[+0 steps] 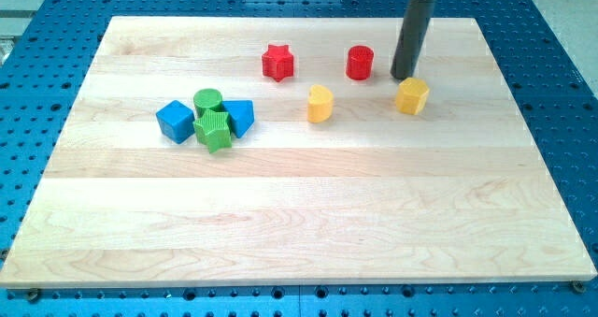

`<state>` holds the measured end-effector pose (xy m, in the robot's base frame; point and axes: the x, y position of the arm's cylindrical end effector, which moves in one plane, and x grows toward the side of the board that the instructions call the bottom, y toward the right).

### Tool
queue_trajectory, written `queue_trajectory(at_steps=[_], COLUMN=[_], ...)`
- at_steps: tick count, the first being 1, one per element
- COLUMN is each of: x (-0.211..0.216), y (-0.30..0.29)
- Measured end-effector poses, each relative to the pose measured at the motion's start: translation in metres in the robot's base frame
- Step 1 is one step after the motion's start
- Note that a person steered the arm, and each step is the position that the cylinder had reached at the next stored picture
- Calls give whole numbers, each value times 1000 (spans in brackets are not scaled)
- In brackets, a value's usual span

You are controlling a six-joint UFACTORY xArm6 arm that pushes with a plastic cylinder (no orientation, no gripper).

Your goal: Push the blue cube into the green star

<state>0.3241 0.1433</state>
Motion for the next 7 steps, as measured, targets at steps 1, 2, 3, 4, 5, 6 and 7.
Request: queue_trajectory(at_steps=[1,2,3,4,5,6,7], x=[30,66,115,177,198,191,149], y=[-29,-47,-82,-162,-258,-347,-346])
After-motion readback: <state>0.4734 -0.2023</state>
